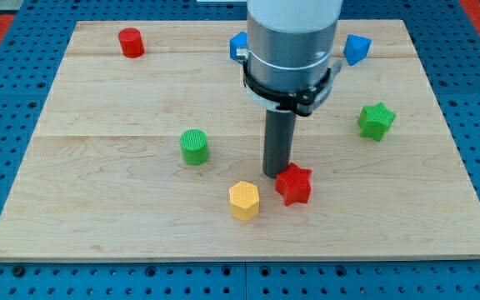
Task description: Move the red star towards the bottom right
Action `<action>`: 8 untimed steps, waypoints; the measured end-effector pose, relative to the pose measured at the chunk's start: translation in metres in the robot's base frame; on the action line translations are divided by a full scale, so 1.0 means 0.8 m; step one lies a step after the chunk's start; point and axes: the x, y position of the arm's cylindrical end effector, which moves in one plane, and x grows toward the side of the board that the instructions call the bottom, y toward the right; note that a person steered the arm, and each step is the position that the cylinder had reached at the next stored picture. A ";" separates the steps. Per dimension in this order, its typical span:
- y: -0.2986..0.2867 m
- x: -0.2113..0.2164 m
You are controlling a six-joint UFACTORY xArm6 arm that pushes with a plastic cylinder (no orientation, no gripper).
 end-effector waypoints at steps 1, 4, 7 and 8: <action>0.019 0.007; 0.021 0.057; 0.100 0.054; 0.131 0.065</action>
